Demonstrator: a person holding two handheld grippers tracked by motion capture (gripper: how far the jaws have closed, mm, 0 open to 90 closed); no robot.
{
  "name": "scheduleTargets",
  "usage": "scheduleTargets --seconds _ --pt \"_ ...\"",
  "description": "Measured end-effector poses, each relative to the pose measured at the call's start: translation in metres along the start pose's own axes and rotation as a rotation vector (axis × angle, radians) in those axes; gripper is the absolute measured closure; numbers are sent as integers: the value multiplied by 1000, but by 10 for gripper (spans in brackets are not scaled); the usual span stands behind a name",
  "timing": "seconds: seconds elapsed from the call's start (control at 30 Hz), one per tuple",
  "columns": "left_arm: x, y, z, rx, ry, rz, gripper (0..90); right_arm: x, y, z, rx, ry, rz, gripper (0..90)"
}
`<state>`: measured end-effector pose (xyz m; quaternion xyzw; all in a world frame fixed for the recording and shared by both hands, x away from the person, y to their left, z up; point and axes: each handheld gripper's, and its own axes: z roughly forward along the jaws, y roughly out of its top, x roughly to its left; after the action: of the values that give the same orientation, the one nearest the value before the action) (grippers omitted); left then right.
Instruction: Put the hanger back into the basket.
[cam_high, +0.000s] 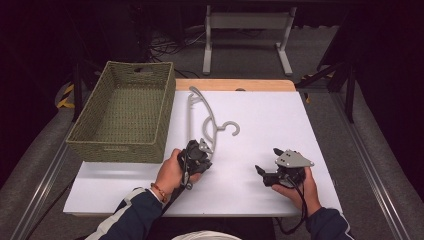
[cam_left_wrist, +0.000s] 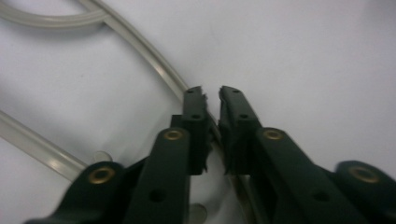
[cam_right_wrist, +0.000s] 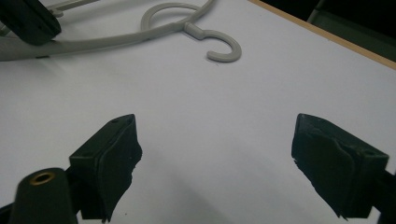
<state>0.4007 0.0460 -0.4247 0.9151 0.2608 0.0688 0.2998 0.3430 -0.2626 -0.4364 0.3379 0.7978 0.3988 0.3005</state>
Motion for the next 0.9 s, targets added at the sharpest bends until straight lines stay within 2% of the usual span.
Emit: scheduleTargets --seconds 0.03,0.07,0.1,0.13,0.17,0.2,0.23,0.3,0.37,0.43,0.53,0.6,0.67,0.73,0.77,0.8,0.83,0.87,0.9 --pt "2 0 1 10 28 1 900 0 0 0 0 -2 1 152" --pt "2 0 1 10 28 1 891 -1 0 0 2 -3 3 152" --pt "5 -1 4 5 29 -32 891 -1 0 0 2 -3 3 152" --pt "6 -1 6 12 31 -39 764 -2 0 0 4 -9 13 152" --pt "8 -1 8 4 36 -49 764 -2 0 0 4 -9 13 152" --pt "10 0 9 3 44 -79 701 -2 -1 0 4 -7 14 152" --pt "13 1 10 1 22 -95 627 -3 -1 0 6 -8 12 152" --pt "16 5 12 -7 13 -122 580 -3 -1 1 13 -6 18 152" --pt "15 9 12 -17 6 -138 553 -3 -1 2 15 -5 13 152" --pt "16 12 13 -26 2 -140 495 -3 -1 2 17 -6 12 152" --pt "14 15 15 -24 -6 -144 458 -3 -2 1 15 -7 14 152" --pt "13 17 19 -10 11 -149 415 -4 -2 2 17 -8 14 152" --pt "14 19 24 7 22 -147 423 -4 -2 2 21 -8 15 152" --pt "16 20 31 45 41 -131 455 -3 -1 2 24 -8 4 152" --pt "18 19 34 48 27 -126 460 -3 -1 2 28 -9 0 152" --pt "18 19 34 47 41 -127 478 -3 -1 2 27 -9 0 151" --pt "18 19 34 47 41 -127 563 -3 -1 1 26 -6 9 152" --pt "18 19 33 55 60 -117 563 -3 -1 1 26 -6 9 152" --pt "21 18 32 51 51 -111 643 -4 -1 1 25 -4 13 152"
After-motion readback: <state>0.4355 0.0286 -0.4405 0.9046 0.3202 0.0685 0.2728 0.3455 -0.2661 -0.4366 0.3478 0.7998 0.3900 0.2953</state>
